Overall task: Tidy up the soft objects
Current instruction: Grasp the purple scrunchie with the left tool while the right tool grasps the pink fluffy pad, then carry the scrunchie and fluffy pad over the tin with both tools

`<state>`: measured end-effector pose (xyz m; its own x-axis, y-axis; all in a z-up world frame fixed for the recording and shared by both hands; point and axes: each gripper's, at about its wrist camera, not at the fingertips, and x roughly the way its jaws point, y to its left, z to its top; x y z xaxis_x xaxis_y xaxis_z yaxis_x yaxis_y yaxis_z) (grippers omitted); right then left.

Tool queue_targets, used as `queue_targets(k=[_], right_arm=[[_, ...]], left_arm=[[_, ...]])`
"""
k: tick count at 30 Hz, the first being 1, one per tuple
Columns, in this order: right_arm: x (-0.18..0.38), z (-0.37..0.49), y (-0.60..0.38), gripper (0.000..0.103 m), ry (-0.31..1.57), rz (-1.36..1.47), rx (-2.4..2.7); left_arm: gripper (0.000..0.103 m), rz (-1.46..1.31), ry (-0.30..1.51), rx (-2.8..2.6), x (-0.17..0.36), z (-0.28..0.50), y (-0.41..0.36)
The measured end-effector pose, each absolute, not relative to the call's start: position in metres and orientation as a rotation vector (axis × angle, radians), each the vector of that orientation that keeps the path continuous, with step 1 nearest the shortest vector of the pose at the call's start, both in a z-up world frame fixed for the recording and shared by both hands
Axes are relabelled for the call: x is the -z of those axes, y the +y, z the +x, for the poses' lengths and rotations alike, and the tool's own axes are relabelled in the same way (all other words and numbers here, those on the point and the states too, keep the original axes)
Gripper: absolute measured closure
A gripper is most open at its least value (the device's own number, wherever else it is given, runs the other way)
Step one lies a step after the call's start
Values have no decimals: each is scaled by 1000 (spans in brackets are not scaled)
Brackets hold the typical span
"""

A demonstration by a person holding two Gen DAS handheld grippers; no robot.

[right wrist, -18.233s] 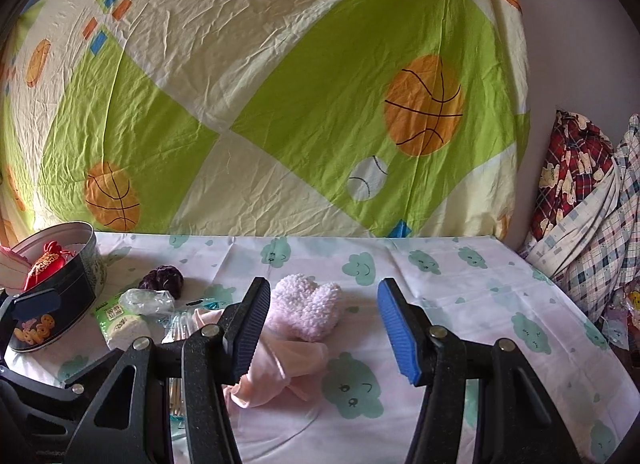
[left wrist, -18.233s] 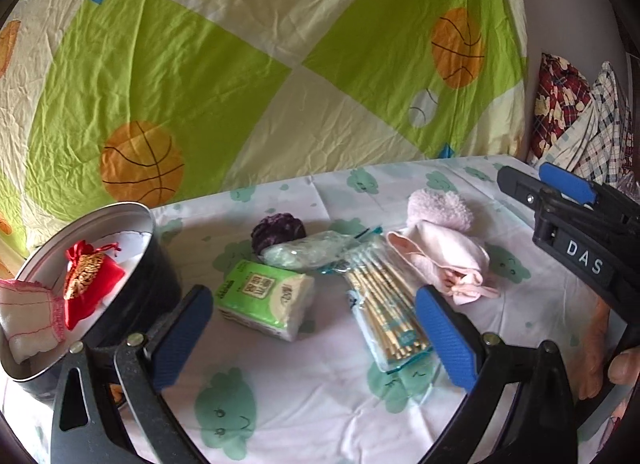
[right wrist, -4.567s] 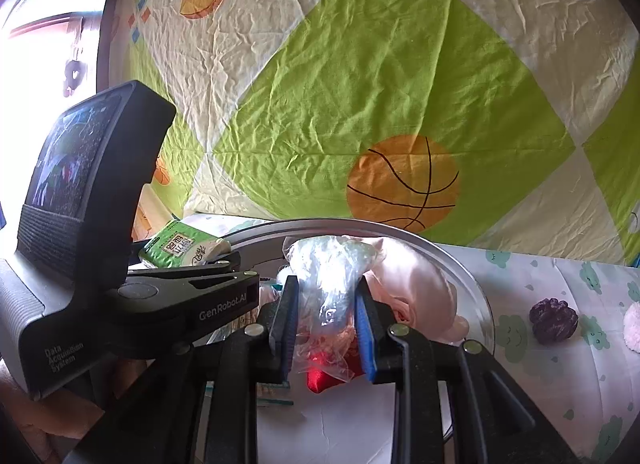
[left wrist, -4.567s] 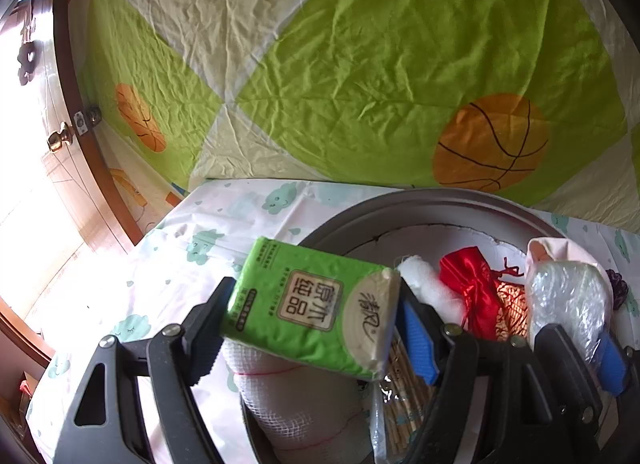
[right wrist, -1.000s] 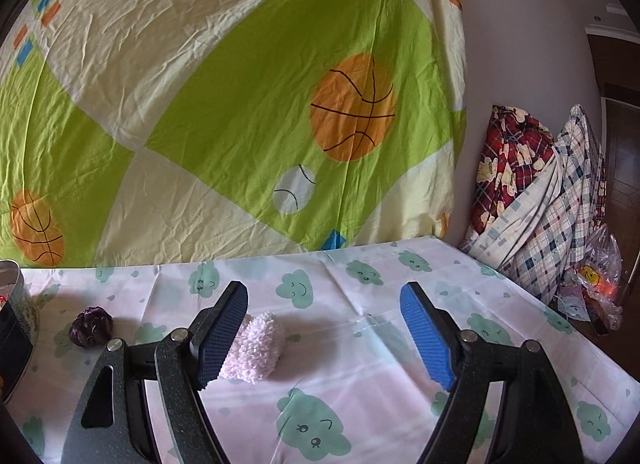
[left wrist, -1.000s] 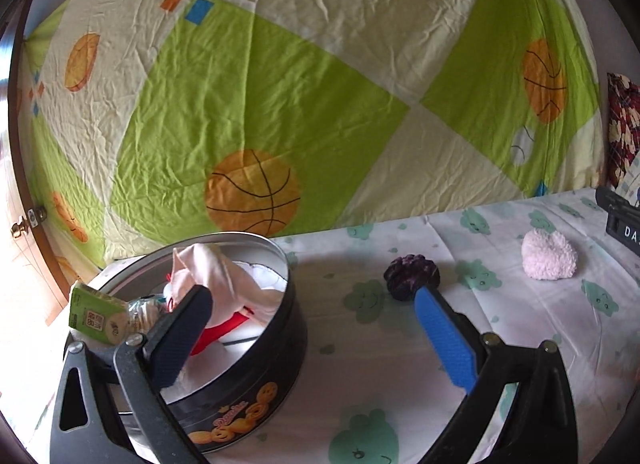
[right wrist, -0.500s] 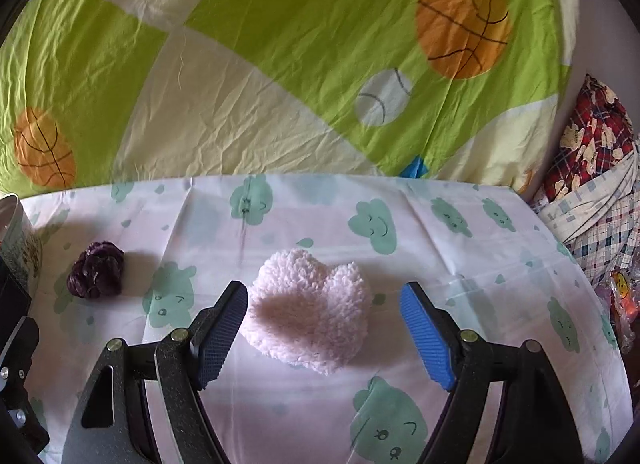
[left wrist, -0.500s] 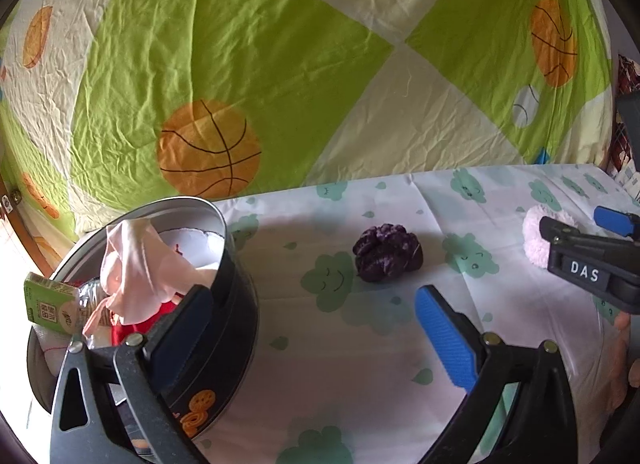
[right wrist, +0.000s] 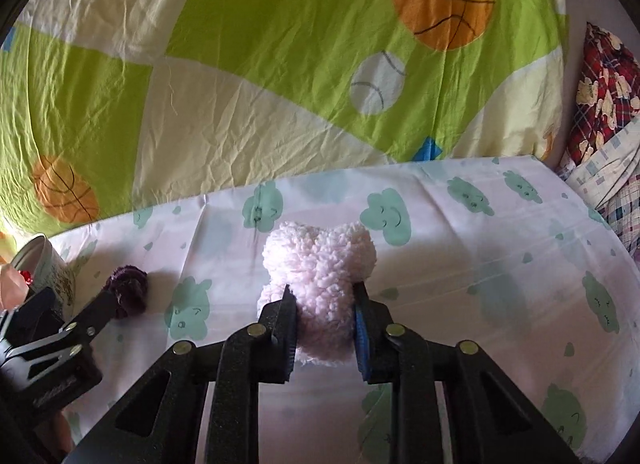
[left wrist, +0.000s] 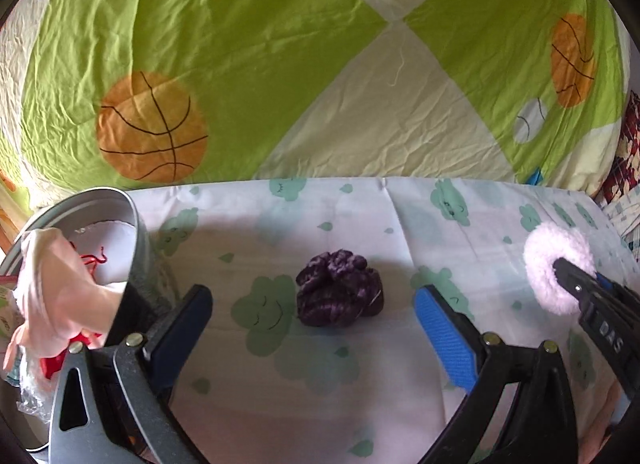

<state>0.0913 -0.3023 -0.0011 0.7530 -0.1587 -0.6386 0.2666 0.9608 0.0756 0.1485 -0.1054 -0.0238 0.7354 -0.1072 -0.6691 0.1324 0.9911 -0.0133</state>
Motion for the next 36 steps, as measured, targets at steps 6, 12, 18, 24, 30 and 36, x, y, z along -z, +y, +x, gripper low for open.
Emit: queue_targets(k=[6,12,18,24,30,36], right_arm=[[-23,72,-303,78,488,150,316],[-26,66,-300,78,443,139,355],[-31,54,-295,78,368,126,335],[-43,37,-284,78,263,106,299],[-49,21,-257,78,184,0,289],[-54,1,-228,78,109,-75,261]], left_arm=[[32,-79,895,120,47,192,-111],[64,-92,890,180,51,188,-114],[64,-176,750,267,29,162,-100],[64,-244,588,413,-9,130,-90],[64,-224,498,436,-35,100,-70],[64,-189,428,434,-42,67,-35]])
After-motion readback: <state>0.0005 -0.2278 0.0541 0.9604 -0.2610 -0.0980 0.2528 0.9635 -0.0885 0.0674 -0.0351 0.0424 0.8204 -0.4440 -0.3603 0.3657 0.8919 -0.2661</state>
